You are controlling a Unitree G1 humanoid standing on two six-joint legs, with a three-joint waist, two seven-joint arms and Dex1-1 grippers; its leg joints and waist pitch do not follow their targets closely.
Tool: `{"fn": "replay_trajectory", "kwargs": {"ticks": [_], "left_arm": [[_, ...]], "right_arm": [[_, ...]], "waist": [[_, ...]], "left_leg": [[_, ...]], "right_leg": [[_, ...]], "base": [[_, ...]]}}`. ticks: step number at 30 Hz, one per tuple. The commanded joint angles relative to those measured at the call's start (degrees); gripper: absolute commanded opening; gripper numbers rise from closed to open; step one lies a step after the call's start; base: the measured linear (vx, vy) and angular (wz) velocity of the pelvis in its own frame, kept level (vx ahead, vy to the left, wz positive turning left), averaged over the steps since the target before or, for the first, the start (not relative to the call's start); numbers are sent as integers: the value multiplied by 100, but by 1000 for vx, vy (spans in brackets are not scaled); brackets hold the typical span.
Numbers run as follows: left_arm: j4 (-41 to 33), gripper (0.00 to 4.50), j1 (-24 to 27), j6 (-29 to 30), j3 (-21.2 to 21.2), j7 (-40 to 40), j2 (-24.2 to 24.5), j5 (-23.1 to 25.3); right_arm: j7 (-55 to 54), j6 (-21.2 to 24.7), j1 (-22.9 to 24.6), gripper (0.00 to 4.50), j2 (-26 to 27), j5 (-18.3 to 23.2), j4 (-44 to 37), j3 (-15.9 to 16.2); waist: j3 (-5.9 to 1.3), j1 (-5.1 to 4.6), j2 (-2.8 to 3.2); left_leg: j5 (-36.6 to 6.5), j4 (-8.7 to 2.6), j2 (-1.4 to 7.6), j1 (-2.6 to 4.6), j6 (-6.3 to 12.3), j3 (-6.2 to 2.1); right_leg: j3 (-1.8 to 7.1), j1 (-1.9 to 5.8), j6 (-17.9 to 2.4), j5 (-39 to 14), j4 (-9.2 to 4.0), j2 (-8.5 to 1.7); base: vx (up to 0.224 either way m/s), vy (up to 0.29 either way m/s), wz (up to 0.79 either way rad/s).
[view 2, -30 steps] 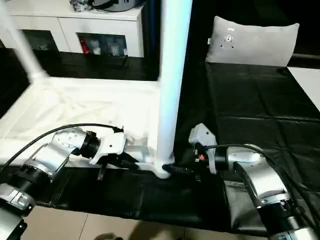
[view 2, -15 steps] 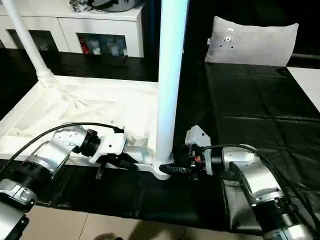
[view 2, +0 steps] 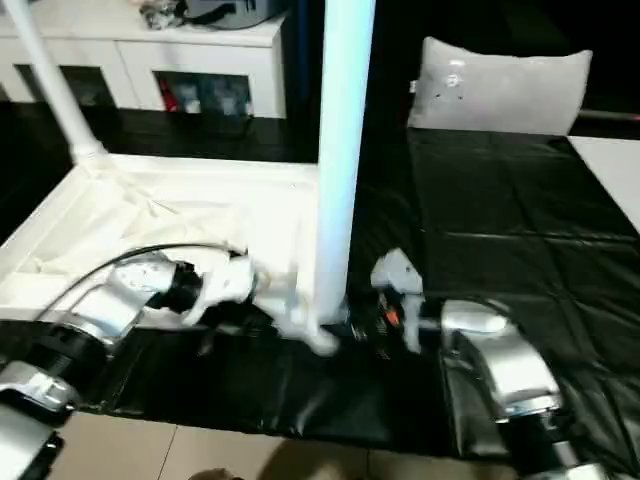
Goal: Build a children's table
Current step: Rotate leg to tighten
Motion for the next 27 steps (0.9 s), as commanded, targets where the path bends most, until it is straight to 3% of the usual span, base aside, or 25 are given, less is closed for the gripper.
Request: {"fn": "replay_trajectory", "kwargs": {"ticks": [1,2,3,5,6,8,10,13,16,18,21,24,27], "left_arm": [[-482,0,-92,424,200,643,-493,-218],[-487,0,-105,490,220,753,-557,-205],[-493,0,-144,652,278,1037,-715,-166],[-507,0,-221,917,382,1457,-972,-135],[-518,0,-297,1141,485,1909,-1207,-68],[-544,0,-340,1277,534,2190,-1346,-22],[-587,0,-456,1492,645,2993,-1679,164],[-629,0,-467,1499,619,3212,-1717,259],[-673,0,-415,1369,565,3160,-1647,318],[-708,0,-359,1285,521,3021,-1552,334],[-681,0,-313,1183,507,2889,-1444,331],[-644,0,-254,1030,423,2657,-1245,332],[-636,0,-209,931,356,2457,-1101,347]], "right_arm": [[-908,317,19,273,438,-187,319,57],[-1059,348,-1,270,536,-190,351,20],[-1404,421,-51,270,752,-199,415,-64],[-1950,484,-157,265,1055,-258,536,-205],[-2498,545,-288,265,1346,-282,712,-403],[-2832,535,-380,265,1493,-320,827,-510],[-3481,445,-598,265,1757,-523,1102,-668],[-3645,381,-652,265,1816,-613,1165,-674],[-3605,235,-634,265,1849,-622,1142,-703],[-3560,146,-582,320,1809,-670,1073,-678],[-3460,37,-517,338,1715,-638,969,-715],[-3119,-17,-384,366,1503,-486,732,-812],[-2866,-4,-286,388,1323,-335,552,-880]], "waist": [[-345,-57,-14],[-344,-79,-21],[-337,-154,-44],[-339,-249,-39],[-360,-287,-43],[-354,-354,-12],[-361,-385,-4],[-384,-377,-15],[-426,-352,-8],[-463,-311,6],[-508,-268,5],[-482,-247,-7],[-443,-238,13]], "left_leg": [[-1697,-431,52,48,8,-22],[-1721,-427,38,50,5,-26],[-1645,-445,-15,-49,33,-42],[-1746,-402,-36,16,72,-30],[-1656,-398,-40,-7,114,-32],[-1715,-410,-27,-16,147,-32],[-1759,-395,-40,6,157,-30],[-1570,-409,-37,-44,248,-27],[-1241,-403,-4,-76,331,-16],[-874,-381,17,-91,393,-10],[-352,-330,24,-132,552,4],[-520,-342,30,-129,630,17],[-874,-367,55,-81,545,31]], "right_leg": [[130,220,-691,-3090,-522,-372],[114,220,-657,-3150,-533,-371],[61,290,-450,-3295,-539,-341],[23,221,-378,-3539,-619,-362],[31,241,-401,-3381,-615,-361],[24,220,-455,-3236,-614,-339],[17,209,-463,-3230,-613,-334],[44,248,-509,-2897,-588,-333],[90,271,-727,-2203,-495,-339],[115,300,-963,-1511,-402,-350],[133,328,-1238,-598,-283,-348],[131,341,-1350,-557,-280,-357],[134,302,-1257,-1104,-350,-365]], "base": [[0,0,0],[0,0,0],[0,0,0],[0,0,0],[0,0,0],[0,0,0],[0,0,0],[0,0,0],[0,0,0],[0,0,0],[0,0,0],[0,0,0],[0,0,0]]}}
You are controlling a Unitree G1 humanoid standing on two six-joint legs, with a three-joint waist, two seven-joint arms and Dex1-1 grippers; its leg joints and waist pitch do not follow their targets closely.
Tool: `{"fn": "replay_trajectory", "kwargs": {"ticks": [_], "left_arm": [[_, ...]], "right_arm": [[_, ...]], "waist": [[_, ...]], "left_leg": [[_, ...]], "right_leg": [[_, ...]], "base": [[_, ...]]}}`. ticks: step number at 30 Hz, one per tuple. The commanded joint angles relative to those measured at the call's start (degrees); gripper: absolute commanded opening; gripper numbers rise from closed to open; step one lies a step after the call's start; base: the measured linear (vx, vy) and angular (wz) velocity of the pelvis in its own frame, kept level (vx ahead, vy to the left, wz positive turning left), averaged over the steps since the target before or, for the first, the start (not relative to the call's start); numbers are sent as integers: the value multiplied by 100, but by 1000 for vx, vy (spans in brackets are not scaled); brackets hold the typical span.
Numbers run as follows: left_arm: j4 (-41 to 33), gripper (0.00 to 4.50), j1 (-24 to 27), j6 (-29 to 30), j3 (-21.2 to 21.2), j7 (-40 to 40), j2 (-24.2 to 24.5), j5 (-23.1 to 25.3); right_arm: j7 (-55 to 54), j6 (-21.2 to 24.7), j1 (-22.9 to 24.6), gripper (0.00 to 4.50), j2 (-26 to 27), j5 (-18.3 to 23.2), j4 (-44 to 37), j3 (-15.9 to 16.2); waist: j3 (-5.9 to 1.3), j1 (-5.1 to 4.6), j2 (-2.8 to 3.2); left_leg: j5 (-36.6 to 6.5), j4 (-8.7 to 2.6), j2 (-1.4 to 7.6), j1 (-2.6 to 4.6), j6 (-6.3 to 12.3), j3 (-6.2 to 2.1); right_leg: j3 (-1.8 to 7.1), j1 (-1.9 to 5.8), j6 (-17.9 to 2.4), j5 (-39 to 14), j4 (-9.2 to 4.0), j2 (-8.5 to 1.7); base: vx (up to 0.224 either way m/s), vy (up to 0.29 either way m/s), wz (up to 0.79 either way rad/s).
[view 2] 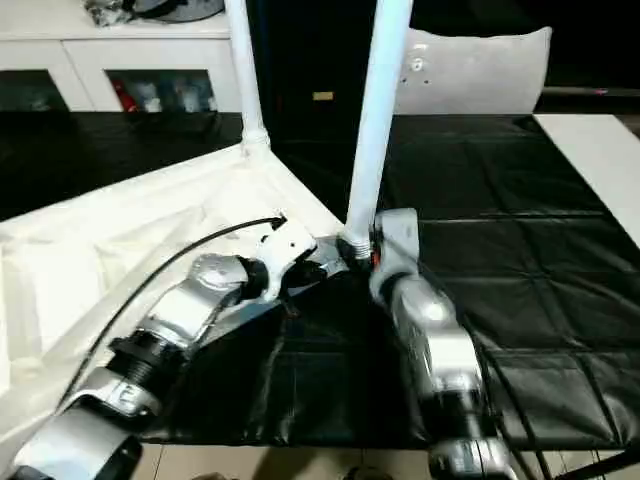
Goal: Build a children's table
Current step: Rotate leg to tighten
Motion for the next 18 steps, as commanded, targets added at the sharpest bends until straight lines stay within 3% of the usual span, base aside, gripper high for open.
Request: {"fn": "replay_trajectory", "kwargs": {"ticks": [1,3,8,11,13,15,17,18], "left_arm": [[-339,0,-110,-330,10,-189,125,-56],[-274,0,-67,-578,-65,-597,360,-99],[-199,0,19,-1146,-343,-1664,819,-200],[-58,0,-1,-1695,-577,-2413,1136,-184],[-10,0,-13,-1862,-650,-2627,1222,-173],[65,0,-65,-2055,-736,-3167,1363,-296],[75,0,-83,-2110,-743,-3262,1373,-328],[130,0,-148,-2283,-831,-3481,1441,-289]], "right_arm": [[369,23,82,401,-165,140,-164,21],[1142,-110,254,425,-683,235,-422,104],[2485,-335,422,446,-1521,408,-716,252],[3256,-378,390,446,-1984,452,-772,491],[3424,-362,361,446,-2071,475,-769,545],[3908,-482,243,446,-2279,396,-741,828],[4033,-506,223,446,-2310,389,-738,901],[4325,-544,206,446,-2354,396,-752,1064]], "waist": [[-427,32,-14],[-413,75,-31],[-414,128,-31],[-421,176,-24],[-415,218,-7],[-423,283,-15],[-416,290,-13],[-421,297,-52]], "left_leg": [[-939,-342,54,25,496,13],[-1037,-345,60,27,465,8],[-1062,-340,61,23,500,7],[-1022,-333,85,58,533,11],[-1007,-338,106,53,517,16],[-1031,-339,122,71,487,21],[-1074,-340,123,65,472,25],[-1061,-344,120,51,460,20]], "right_leg": [[191,419,-1205,-1246,-364,-305],[195,429,-1061,-1519,-390,-304],[198,421,-963,-1742,-398,-321],[204,388,-1037,-1679,-391,-316],[208,376,-1089,-1608,-367,-320],[209,367,-1143,-1563,-342,-325],[213,369,-1168,-1539,-332,-324],[212,392,-1158,-1559,-327,-336]], "base": [[0,0,0],[0,0,0],[0,0,0],[0,0,0],[0,0,0],[0,0,0],[0,0,0],[0,0,0]]}}
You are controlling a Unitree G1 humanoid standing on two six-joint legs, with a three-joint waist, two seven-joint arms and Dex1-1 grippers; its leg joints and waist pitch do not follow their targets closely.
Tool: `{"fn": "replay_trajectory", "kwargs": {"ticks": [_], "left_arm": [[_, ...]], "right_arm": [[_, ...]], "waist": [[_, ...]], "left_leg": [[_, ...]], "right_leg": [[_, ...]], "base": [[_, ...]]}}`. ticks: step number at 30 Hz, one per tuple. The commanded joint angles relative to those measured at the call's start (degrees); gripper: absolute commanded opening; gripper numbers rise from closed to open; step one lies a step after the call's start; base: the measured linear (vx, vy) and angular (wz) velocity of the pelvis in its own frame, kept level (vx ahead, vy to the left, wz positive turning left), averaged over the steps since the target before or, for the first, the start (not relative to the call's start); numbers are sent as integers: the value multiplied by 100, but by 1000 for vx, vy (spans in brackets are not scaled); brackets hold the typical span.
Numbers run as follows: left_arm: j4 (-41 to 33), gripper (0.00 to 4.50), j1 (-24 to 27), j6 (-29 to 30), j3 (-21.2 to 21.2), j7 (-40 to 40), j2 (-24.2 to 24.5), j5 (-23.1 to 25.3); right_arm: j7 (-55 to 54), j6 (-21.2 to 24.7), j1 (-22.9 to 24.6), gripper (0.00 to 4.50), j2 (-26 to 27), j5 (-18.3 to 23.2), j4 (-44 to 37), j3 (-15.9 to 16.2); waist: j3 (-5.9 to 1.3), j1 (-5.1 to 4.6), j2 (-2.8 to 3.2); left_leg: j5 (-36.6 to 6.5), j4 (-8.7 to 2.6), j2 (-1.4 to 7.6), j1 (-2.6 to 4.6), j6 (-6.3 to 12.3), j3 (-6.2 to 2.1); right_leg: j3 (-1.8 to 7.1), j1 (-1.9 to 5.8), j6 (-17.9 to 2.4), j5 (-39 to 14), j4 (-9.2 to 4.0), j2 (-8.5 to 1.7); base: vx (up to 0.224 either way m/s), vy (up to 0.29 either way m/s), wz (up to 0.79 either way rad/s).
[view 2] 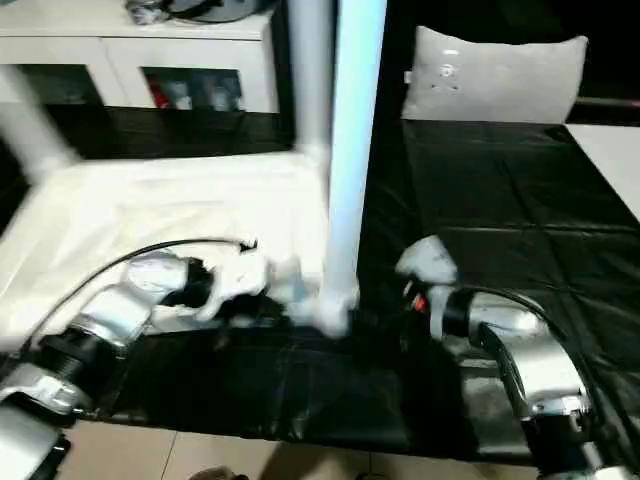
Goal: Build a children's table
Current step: Rotate leg to tighten
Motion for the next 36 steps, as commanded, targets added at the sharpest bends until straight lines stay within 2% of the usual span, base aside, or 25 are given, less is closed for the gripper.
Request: {"fn": "replay_trajectory", "kwargs": {"ticks": [1,2,4,7,14,23,28,29,30,31,32,33,34,35,36], "left_arm": [[-51,0,-150,-238,-210,-320,-23,20],[-32,0,-172,-287,-246,-376,3,45],[29,0,-212,-407,-276,-447,17,66],[198,0,-299,-625,-290,-569,10,97],[306,0,-352,-763,-291,-652,2,98],[468,0,-345,-904,-249,-667,-3,69],[319,0,-218,-623,-81,-421,-94,-65],[184,0,-157,-295,21,-102,-199,-79],[184,0,-157,-295,21,-102,-199,-79],[86,0,-113,-36,104,136,-282,-101],[-43,0,-68,314,201,403,-392,-138],[-195,0,-24,684,295,776,-551,-128],[-195,0,-24,684,295,776,-551,-128],[-324,0,-4,1057,387,1205,-765,-99],[-371,0,-4,1224,427,1410,-878,-83]], "right_arm": [[219,-79,-60,446,-48,47,-68,132],[305,-90,-64,446,-51,40,-76,195],[430,-89,-81,430,-39,29,-69,293],[511,-101,-158,430,45,19,55,379],[533,-166,-234,352,154,16,160,427],[603,-20,-197,280,263,178,162,398],[337,170,-47,274,445,317,6,277],[-142,227,-28,273,667,204,57,201],[-142,227,-28,273,667,204,57,201],[-540,265,-35,272,847,86,124,150],[-978,265,-59,272,1058,-41,223,90],[-1522,326,-123,272,1344,-133,364,-12],[-1522,326,-123,272,1344,-133,364,-12],[-2100,385,-225,272,1669,-181,548,-147],[-2361,401,-282,272,1821,-190,641,-217]], "waist": [[-424,-5,-64],[-422,-7,-85],[-429,2,-78],[-428,20,-78],[-433,44,-79],[-435,68,-96],[-425,63,-92],[-415,57,-95],[-398,41,-83],[-397,29,-32],[-396,-7,-69],[-380,-45,-75],[-372,-90,-74],[-363,-140,-78],[-376,-194,-93]], "left_leg": [[-1075,-383,127,44,456,10],[-1069,-382,120,33,451,10],[-1024,-378,120,35,439,11],[-982,-371,105,30,446,16],[-1022,-371,116,38,383,10],[-975,-366,111,30,389,14],[-1046,-374,106,32,355,12],[-1068,-382,105,30,326,9],[-1140,-399,110,38,274,3],[-1207,-400,108,47,222,-3],[-1267,-402,83,51,170,-1],[-1321,-418,68,39,122,-16],[-1356,-427,73,25,87,-20],[-1419,-424,49,19,67,-33],[-1380,-423,43,21,52,-38]], "right_leg": [[209,352,-1149,-1627,-333,-332],[206,359,-1139,-1645,-335,-332],[209,358,-1130,-1663,-335,-336],[205,350,-1091,-1733,-347,-328],[205,344,-1050,-1808,-342,-332],[206,348,-1017,-1846,-339,-332],[198,337,-967,-2047,-361,-333],[199,336,-937,-2117,-368,-331],[197,319,-920,-2236,-378,-333],[198,314,-908,-2323,-374,-337],[185,317,-834,-2487,-415,-331],[173,323,-775,-2629,-428,-326],[171,326,-748,-2686,-415,-324],[145,334,-650,-2931,-455,-327],[146,322,-631,-2948,-456,-327]], "base": [[0,0,0],[0,0,0],[0,0,0],[0,0,0],[0,0,0],[0,0,0],[0,0,0],[0,0,0],[0,0,0],[0,0,0],[0,0,0],[0,0,0],[0,0,0],[0,0,0],[0,0,0]]}}
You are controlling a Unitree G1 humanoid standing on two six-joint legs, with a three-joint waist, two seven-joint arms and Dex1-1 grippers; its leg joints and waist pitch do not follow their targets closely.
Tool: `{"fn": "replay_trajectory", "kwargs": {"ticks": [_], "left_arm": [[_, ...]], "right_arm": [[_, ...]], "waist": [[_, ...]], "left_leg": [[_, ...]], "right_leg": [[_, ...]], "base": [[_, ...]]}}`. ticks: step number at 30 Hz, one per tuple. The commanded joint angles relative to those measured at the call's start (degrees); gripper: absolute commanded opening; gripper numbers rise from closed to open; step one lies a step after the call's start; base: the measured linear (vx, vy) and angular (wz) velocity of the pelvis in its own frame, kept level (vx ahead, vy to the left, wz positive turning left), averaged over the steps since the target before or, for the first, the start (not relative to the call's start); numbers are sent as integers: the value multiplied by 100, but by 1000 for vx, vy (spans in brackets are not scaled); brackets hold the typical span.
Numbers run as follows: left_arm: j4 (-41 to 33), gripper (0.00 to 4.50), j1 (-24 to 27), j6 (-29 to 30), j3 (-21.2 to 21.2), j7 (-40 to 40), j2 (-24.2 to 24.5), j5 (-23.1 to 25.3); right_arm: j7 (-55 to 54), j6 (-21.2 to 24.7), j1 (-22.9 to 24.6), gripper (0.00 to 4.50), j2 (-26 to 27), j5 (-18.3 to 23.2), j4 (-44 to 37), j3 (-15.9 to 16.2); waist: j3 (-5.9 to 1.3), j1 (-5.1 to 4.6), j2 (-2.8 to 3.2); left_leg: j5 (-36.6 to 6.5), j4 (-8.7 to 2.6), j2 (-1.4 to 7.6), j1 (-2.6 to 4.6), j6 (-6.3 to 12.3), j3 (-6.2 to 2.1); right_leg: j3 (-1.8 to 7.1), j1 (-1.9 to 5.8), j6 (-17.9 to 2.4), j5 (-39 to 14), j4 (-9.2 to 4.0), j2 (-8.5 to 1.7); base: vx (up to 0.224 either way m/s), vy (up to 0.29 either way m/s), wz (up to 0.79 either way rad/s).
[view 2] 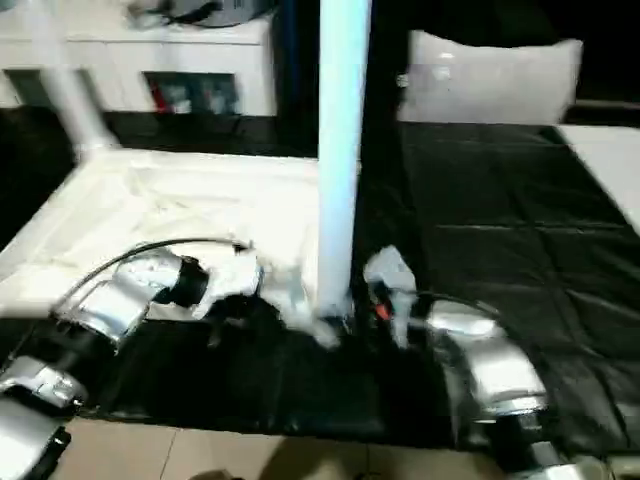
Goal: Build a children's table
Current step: Rotate leg to tighten
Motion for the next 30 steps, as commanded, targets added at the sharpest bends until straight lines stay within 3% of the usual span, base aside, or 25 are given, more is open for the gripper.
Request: {"fn": "replay_trajectory", "kwargs": {"ticks": [1,3,5,6,8,9,10,12,13,19,21,24,26,27,28,30], "left_arm": [[-466,0,-42,494,121,736,-607,-175],[-398,0,-119,701,204,1288,-906,-61],[-326,0,-198,855,250,1852,-1180,102],[-288,0,-251,948,266,2299,-1396,239],[-300,0,-259,997,271,2431,-1463,284],[-311,0,-283,938,247,2651,-1567,379],[-314,0,-289,880,217,2661,-1575,405],[-333,0,-271,843,174,2590,-1535,429],[-354,0,-242,825,141,2479,-1446,451],[-351,0,-90,435,-73,1880,-970,487],[-312,0,-12,205,-104,1481,-715,412],[-290,0,29,25,-120,1182,-575,354],[-268,0,59,-183,-160,882,-424,287],[-249,0,97,-576,-247,337,-198,160],[-250,0,102,-612,-262,261,-166,146],[-220,0,102,-861,-401,-95,34,157]], "right_arm": [[-998,175,-309,272,523,12,345,-85],[-1568,98,-441,272,781,-99,574,-185],[-2047,30,-535,272,968,-275,743,-219],[-2333,-4,-576,272,1091,-402,834,-249],[-2422,-24,-586,272,1138,-442,856,-275],[-2467,-128,-590,328,1223,-411,857,-383],[-2495,-165,-583,328,1227,-436,840,-401],[-2431,-201,-533,348,1187,-425,768,-426],[-2328,-255,-465,361,1108,-386,682,-458],[-1419,-411,-193,404,565,-10,280,-599],[-545,-531,-10,429,22,71,62,-504],[-12,-569,83,447,-285,163,-68,-433],[437,-587,130,447,-567,221,-143,-377],[946,-641,120,447,-935,259,-167,-300],[1014,-654,116,447,-980,261,-171,-286],[1333,-723,82,447,-1176,257,-169,-182]], "waist": [[-384,-6,-82],[-387,-114,-101],[-406,-125,-101],[-418,-118,-98],[-425,-107,-104],[-432,-87,-75],[-442,-72,-81],[-442,-53,-45],[-442,-56,-55],[-430,-31,-56],[-422,7,-70],[-405,25,-81],[-405,35,-46],[-406,36,-68],[-414,42,-85],[-414,63,-71]], "left_leg": [[-1355,-440,38,6,52,-36],[-1263,-419,11,-10,121,-22],[-1111,-397,0,-32,228,-6],[-1038,-382,1,-9,278,8],[-955,-378,-3,-16,334,14],[-916,-371,9,-14,398,22],[-883,-369,12,-10,418,21],[-800,-383,28,-31,466,5],[-844,-383,33,-25,466,6],[-986,-391,35,-24,499,9],[-1090,-392,50,-15,521,11],[-1155,-399,38,-22,510,11],[-1186,-397,46,-3,514,8],[-1193,-400,50,-5,523,2],[-1172,-396,53,-12,532,0],[-1177,-394,77,19,533,12]], "right_leg": [[129,323,-672,-2886,-487,-325],[125,323,-727,-2708,-510,-301],[142,335,-743,-2511,-501,-298],[152,318,-782,-2361,-501,-288],[156,329,-832,-2215,-486,-279],[160,325,-875,-2058,-481,-280],[161,329,-890,-1980,-472,-283],[156,349,-979,-1673,-426,-279],[158,352,-1003,-1620,-423,-279],[168,365,-995,-1722,-432,-292],[173,370,-948,-1832,-448,-292],[155,371,-892,-2078,-464,-293],[159,353,-865,-2180,-482,-301],[157,354,-875,-2184,-485,-295],[159,365,-876,-2158,-481,-300],[176,328,-954,-2034,-460,-299]], "base": [[0,0,0],[0,0,0],[0,0,0],[0,0,0],[0,0,0],[0,0,0],[0,0,0],[0,0,0],[0,0,0],[0,0,0],[0,0,0],[0,0,0],[0,0,0],[0,0,0],[0,0,0],[0,0,0]]}}
